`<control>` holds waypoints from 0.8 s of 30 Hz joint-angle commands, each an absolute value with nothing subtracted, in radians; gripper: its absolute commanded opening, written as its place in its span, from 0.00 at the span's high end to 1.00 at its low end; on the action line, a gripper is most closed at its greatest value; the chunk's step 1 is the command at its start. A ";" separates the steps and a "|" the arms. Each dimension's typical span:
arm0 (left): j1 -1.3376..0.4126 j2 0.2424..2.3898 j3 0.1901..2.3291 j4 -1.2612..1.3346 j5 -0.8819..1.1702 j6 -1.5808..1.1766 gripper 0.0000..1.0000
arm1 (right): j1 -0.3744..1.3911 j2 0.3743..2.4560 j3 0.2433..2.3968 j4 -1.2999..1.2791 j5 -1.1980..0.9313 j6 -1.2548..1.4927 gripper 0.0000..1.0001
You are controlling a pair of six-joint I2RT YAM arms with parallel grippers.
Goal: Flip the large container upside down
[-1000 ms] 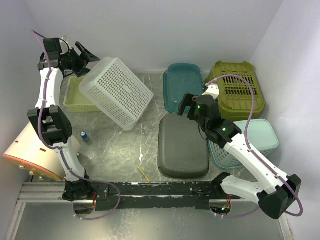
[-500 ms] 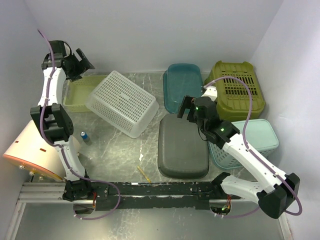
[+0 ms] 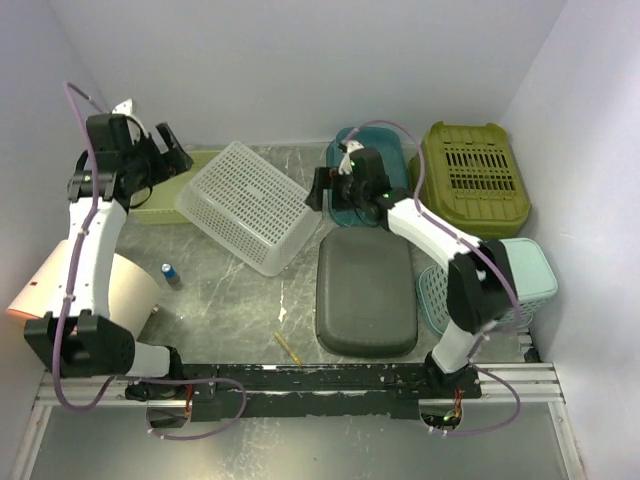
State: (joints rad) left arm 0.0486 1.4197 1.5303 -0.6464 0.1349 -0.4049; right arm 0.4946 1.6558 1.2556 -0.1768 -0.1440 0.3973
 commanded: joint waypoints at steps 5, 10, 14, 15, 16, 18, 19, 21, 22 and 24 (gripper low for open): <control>0.054 1.268 1.230 -0.599 0.225 -0.455 0.01 | 0.440 2.050 1.705 -0.061 -0.413 0.388 0.00; 0.037 1.165 0.946 -0.317 0.391 -0.606 0.01 | 0.439 2.251 1.841 -0.035 -0.596 0.454 0.00; 0.037 1.182 0.869 -0.210 0.473 -0.603 0.01 | 0.461 2.224 1.737 0.089 -0.679 0.489 0.00; 0.037 1.203 0.869 -0.199 0.504 -0.598 0.01 | 0.463 2.202 1.705 0.108 -0.688 0.493 0.00; 0.037 1.225 0.870 -0.178 0.533 -0.595 0.01 | 0.463 2.172 1.666 0.117 -0.700 0.496 0.00; 0.023 1.280 0.895 -0.174 0.547 -0.577 0.01 | 0.461 2.129 1.614 0.109 -0.710 0.486 0.00; 0.008 1.309 0.911 -0.177 0.548 -0.562 0.01 | 0.460 2.107 1.586 0.110 -0.716 0.483 0.00; 0.002 1.361 0.939 -0.166 0.555 -0.546 0.01 | 0.457 2.071 1.522 0.140 -0.745 0.499 0.00; 0.000 1.380 0.945 -0.151 0.563 -0.546 0.01 | 0.457 2.057 1.493 0.164 -0.760 0.515 0.00; -0.002 1.412 0.963 -0.129 0.579 -0.553 0.01 | 0.459 2.039 1.449 0.207 -0.799 0.548 0.00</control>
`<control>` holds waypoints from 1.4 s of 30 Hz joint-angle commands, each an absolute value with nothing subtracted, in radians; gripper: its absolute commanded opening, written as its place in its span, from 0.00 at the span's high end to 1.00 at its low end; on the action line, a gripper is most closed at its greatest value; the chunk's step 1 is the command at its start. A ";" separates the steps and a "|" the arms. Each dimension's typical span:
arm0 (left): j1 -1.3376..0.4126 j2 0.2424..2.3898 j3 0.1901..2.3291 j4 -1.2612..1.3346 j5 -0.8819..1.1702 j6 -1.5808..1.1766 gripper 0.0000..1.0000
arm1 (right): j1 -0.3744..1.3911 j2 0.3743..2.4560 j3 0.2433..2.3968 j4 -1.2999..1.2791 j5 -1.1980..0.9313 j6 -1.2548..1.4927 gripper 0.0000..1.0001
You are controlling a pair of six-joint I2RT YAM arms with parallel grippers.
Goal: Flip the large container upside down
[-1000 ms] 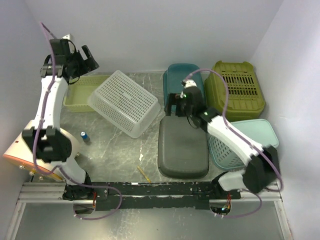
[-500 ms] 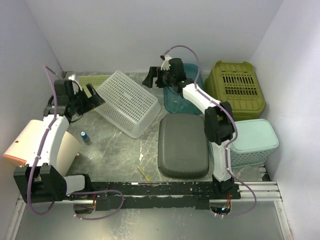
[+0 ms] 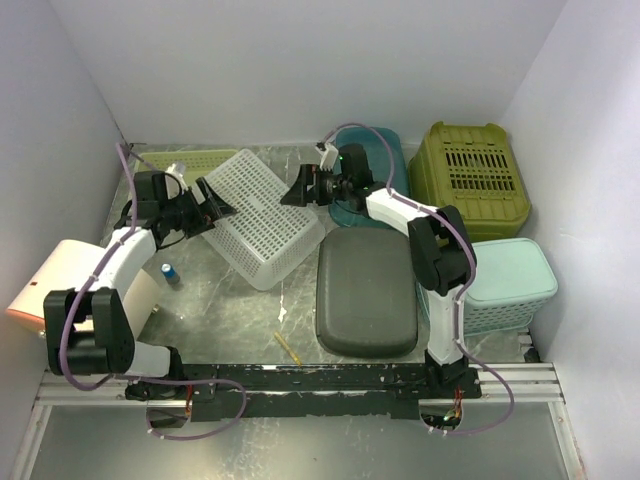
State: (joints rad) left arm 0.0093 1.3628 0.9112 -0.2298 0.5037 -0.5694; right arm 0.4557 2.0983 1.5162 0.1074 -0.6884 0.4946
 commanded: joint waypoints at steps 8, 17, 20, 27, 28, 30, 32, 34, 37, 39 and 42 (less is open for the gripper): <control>-0.047 1.482 1.077 -0.099 0.630 -0.564 0.01 | 0.460 1.953 1.321 0.314 -0.915 0.635 0.00; -0.217 1.534 1.191 -0.076 0.603 -0.592 0.01 | 0.460 1.938 1.277 0.336 -0.886 0.637 0.00; -0.287 1.593 1.239 -0.082 0.566 -0.558 0.01 | 0.453 1.931 1.289 0.294 -0.867 0.613 0.00; -0.309 1.733 1.360 -0.198 0.546 -0.482 0.01 | 0.444 1.888 1.286 0.272 -0.827 0.601 0.00; -0.309 1.741 1.365 -0.200 0.541 -0.479 0.01 | 0.441 1.877 1.283 0.260 -0.806 0.595 0.00; -0.309 1.756 1.372 -0.197 0.546 -0.481 0.01 | 0.428 1.849 1.274 0.243 -0.774 0.586 0.00; -0.310 1.770 1.377 -0.195 0.547 -0.483 0.01 | 0.403 1.825 1.261 0.247 -0.763 0.594 0.00; -0.310 1.781 1.380 -0.203 0.544 -0.482 0.01 | 0.378 1.807 1.261 0.246 -0.786 0.598 0.00; -0.310 1.777 1.373 -0.217 0.511 -0.486 0.00 | 0.355 1.776 1.265 0.237 -0.793 0.585 0.00; -0.310 1.757 1.359 -0.222 0.485 -0.496 0.00 | 0.348 1.765 1.281 0.208 -0.784 0.568 0.00; -0.310 1.715 1.327 -0.213 0.468 -0.509 0.00 | 0.345 1.760 1.293 0.168 -0.775 0.547 0.00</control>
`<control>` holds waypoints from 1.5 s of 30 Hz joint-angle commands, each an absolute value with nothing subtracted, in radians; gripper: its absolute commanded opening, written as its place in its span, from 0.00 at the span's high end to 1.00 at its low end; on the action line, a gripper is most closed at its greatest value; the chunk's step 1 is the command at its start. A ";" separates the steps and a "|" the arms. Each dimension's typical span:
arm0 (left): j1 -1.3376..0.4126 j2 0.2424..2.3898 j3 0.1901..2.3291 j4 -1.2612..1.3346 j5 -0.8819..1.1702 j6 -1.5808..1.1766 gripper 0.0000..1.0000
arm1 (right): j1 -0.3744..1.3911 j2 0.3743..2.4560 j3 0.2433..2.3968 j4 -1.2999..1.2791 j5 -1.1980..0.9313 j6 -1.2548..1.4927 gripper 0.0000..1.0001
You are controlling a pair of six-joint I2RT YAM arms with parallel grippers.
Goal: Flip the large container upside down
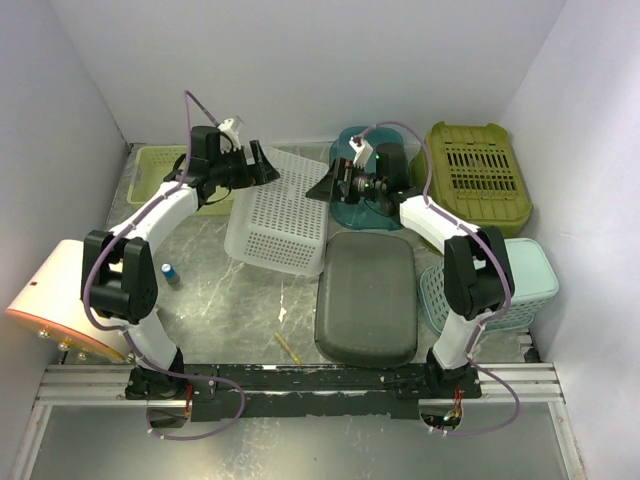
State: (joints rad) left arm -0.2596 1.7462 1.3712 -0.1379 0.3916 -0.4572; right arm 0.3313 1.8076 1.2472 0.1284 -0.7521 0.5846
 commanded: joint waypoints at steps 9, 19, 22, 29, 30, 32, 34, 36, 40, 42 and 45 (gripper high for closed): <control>-0.310 1.550 1.336 -0.409 0.367 -0.429 0.00 | 0.349 1.648 1.243 0.003 -0.688 0.432 0.00; -0.309 1.372 1.265 -0.633 0.278 -0.419 0.01 | 0.728 1.465 1.136 -0.223 -0.499 0.234 0.00; -0.308 1.303 1.189 -0.607 0.245 -0.445 0.00 | 0.818 1.438 1.059 -0.144 -0.503 0.273 0.00; -0.305 1.273 1.195 -0.661 0.169 -0.441 0.00 | 0.977 1.523 1.061 -0.102 -0.364 0.318 0.00; -0.305 1.272 1.203 -0.669 0.160 -0.443 0.00 | 0.989 1.542 1.068 -0.097 -0.369 0.319 0.00; -0.303 1.263 1.221 -0.682 0.137 -0.452 0.00 | 1.005 1.583 1.080 -0.084 -0.382 0.329 0.00; -0.297 1.250 1.241 -0.692 0.121 -0.468 0.00 | 1.020 1.622 1.094 -0.082 -0.385 0.337 0.00; -0.291 1.235 1.266 -0.702 0.099 -0.487 0.00 | 1.036 1.657 1.100 -0.074 -0.375 0.350 0.00; -0.290 1.194 1.302 -0.715 0.023 -0.499 0.00 | 1.040 1.705 1.105 -0.055 -0.317 0.405 0.00; -0.290 1.169 1.309 -0.714 -0.005 -0.501 0.00 | 1.040 1.725 1.108 -0.042 -0.287 0.421 0.00; -0.290 1.133 1.308 -0.704 -0.021 -0.505 0.00 | 1.038 1.753 1.120 -0.031 -0.214 0.431 0.00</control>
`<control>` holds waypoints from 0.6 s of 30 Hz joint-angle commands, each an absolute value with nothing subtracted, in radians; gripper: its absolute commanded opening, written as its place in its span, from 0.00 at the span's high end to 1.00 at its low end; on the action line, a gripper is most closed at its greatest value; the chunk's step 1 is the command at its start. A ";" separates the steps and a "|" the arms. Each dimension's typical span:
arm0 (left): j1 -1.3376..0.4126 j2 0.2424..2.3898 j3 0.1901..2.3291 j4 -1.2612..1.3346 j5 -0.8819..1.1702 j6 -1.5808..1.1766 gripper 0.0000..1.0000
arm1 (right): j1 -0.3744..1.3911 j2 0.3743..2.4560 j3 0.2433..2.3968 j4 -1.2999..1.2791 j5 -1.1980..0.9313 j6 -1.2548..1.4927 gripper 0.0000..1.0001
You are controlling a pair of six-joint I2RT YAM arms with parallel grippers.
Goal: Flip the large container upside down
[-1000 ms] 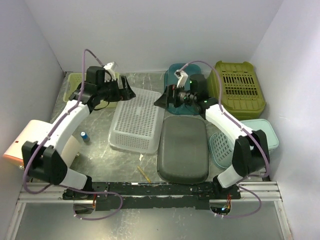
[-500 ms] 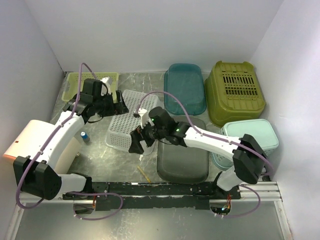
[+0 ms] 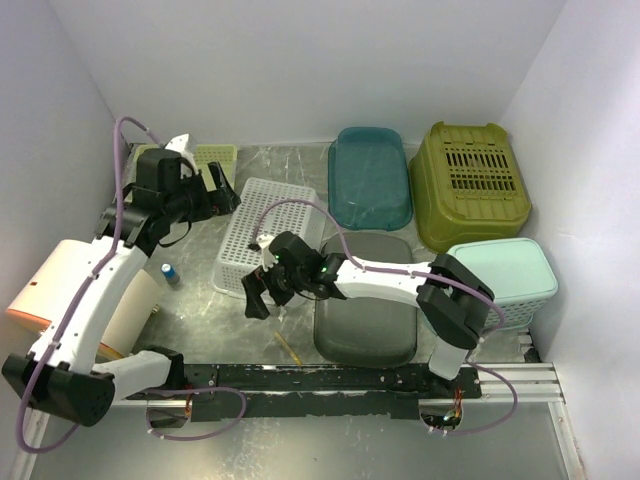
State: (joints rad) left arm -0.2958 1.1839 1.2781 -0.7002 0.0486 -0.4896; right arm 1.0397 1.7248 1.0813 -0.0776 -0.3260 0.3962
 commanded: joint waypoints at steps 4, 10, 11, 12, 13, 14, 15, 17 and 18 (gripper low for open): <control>-0.290 1.090 1.282 -0.681 -0.035 -0.511 0.00 | 1.009 1.803 1.178 -0.046 -0.143 0.388 0.00; -0.290 1.097 1.290 -0.707 0.012 -0.482 0.00 | 0.911 1.843 1.232 -0.054 -0.131 0.337 0.00; -0.290 1.095 1.286 -0.702 0.006 -0.480 0.00 | 0.892 1.851 1.238 -0.047 -0.140 0.336 0.00; -0.290 1.093 1.277 -0.691 0.013 -0.476 0.00 | 0.873 1.860 1.246 -0.040 -0.142 0.334 0.00; -0.290 1.092 1.272 -0.672 0.052 -0.458 0.00 | 0.855 1.869 1.254 -0.030 -0.139 0.337 0.00; -0.290 1.091 1.270 -0.655 0.102 -0.441 0.00 | 0.839 1.878 1.261 -0.018 -0.138 0.346 0.00; -0.290 1.089 1.269 -0.642 0.144 -0.433 0.00 | 0.823 1.885 1.268 -0.008 -0.137 0.354 0.00; -0.290 1.082 1.264 -0.619 0.168 -0.430 0.00 | 0.797 1.898 1.268 0.031 -0.142 0.385 0.00; -0.290 1.079 1.265 -0.620 0.153 -0.430 0.00 | 0.785 1.905 1.261 0.069 -0.147 0.405 0.00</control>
State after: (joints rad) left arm -0.2955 1.0985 1.2774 -0.6823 0.0761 -0.4664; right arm 0.8272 1.8721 1.2472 -0.0345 -0.1638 0.3656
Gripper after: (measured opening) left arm 0.997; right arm 0.999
